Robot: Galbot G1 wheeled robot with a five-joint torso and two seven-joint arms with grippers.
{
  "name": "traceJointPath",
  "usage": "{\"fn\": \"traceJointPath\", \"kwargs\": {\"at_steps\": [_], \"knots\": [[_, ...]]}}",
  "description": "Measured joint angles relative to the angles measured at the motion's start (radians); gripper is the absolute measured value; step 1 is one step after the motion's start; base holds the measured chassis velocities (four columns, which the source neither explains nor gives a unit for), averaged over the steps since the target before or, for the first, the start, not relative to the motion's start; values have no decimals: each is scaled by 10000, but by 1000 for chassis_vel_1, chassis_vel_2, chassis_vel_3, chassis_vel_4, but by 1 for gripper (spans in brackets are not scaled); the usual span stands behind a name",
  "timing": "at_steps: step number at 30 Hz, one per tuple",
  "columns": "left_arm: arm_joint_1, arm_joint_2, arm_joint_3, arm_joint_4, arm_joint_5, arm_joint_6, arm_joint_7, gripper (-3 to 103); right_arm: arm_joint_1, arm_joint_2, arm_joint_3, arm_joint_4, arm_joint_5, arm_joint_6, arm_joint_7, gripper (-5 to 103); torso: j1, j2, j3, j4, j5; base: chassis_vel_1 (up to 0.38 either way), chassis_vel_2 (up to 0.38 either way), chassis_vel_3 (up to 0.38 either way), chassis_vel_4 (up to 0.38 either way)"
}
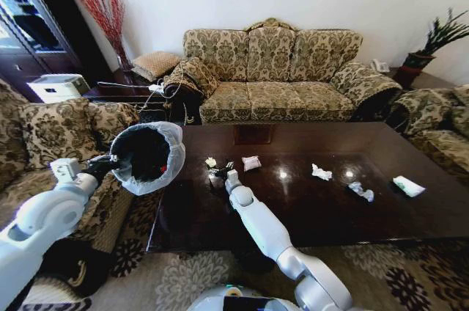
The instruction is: Move to the front of the table and place the trash on the table into the trash bin.
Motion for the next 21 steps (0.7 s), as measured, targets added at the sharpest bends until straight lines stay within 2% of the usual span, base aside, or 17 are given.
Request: {"fn": "traceJointPath", "kwargs": {"at_steps": [5,9,11,14,16,17,18,21], "knots": [[17,-83,30,-24,13,0,-8,0,144,4,89,-302,359,-252,-7,100,-3,1,-1,6,9,47,50,-20,-30],[65,-161,13,-88,14,0,7,0,154,0,138,-432,305,-287,-92,101,-1,1,0,-6,17,0,0,0,0],[74,-186,10,-92,24,0,23,0,162,-2,160,-486,318,-291,-96,98,-1,1,0,-9,16,0,0,0,0],[71,-231,18,-103,60,0,27,0,222,-1,239,-629,392,-288,-140,83,1,0,0,-2,14,0,0,0,0],[71,-238,26,-114,69,0,26,0,237,-1,267,-669,438,-288,-162,83,1,0,0,0,10,0,0,0,0],[71,-242,33,-125,76,0,25,0,253,1,290,-711,509,-289,-201,77,0,1,0,1,7,0,0,0,0],[71,-242,33,-125,76,0,25,0,253,1,290,-711,509,-289,-201,77,0,1,0,1,7,0,0,0,0],[75,-234,34,-127,85,0,21,0,276,1,316,-808,602,-275,-257,61,-3,1,-1,2,8,0,0,0,0]]}}
